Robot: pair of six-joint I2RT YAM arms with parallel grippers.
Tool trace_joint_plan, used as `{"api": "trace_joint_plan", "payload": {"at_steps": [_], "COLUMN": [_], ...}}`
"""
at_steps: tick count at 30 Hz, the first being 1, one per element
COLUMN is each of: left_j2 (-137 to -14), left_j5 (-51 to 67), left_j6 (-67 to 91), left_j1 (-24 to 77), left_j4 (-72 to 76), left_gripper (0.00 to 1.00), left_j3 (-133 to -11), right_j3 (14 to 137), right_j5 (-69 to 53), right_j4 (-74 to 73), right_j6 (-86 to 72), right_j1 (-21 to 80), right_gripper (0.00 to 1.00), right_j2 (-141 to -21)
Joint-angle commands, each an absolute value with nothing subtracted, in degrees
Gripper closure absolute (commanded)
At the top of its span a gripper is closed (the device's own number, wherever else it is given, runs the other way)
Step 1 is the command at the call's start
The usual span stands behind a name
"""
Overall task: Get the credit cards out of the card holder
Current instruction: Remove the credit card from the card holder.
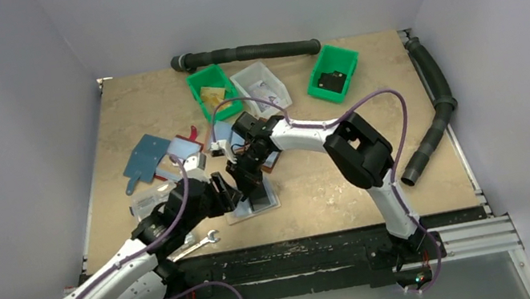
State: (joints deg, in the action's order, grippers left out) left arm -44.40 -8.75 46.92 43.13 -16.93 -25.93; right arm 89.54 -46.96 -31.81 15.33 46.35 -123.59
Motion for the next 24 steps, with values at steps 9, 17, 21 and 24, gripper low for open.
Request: {"api": "trace_joint_plan", "payload": {"at_steps": [9, 17, 21, 24], "left_j2": [-45.2, -46.9, -45.7, -43.9], "left_j5": [4.1, 9.9, 9.9, 9.1], "left_j6": [46.6, 46.8, 46.5, 46.2], "left_j1": [42.9, 42.9, 42.9, 42.9], "left_j4": [-2.8, 14.6, 17.3, 17.5], "left_gripper": [0.47, 0.59, 0.68, 0.73], "left_j3": [-25.2, -19.7, -17.5, -16.2], "right_j3": [91.5, 90.6, 91.0, 91.0], "right_j5": [-53.2, -54.4, -54.8, -54.8], "right_j4": [-34.2, -38.0, -39.3, -39.8], "right_j6": [15.9, 20.8, 22.1, 22.6], "right_j1": [47.4, 47.3, 47.2, 46.9], "right_gripper": [0.79, 0.76, 0.76, 0.76], "right_j2": [-121.6, -120.3, -120.5, -120.5]}}
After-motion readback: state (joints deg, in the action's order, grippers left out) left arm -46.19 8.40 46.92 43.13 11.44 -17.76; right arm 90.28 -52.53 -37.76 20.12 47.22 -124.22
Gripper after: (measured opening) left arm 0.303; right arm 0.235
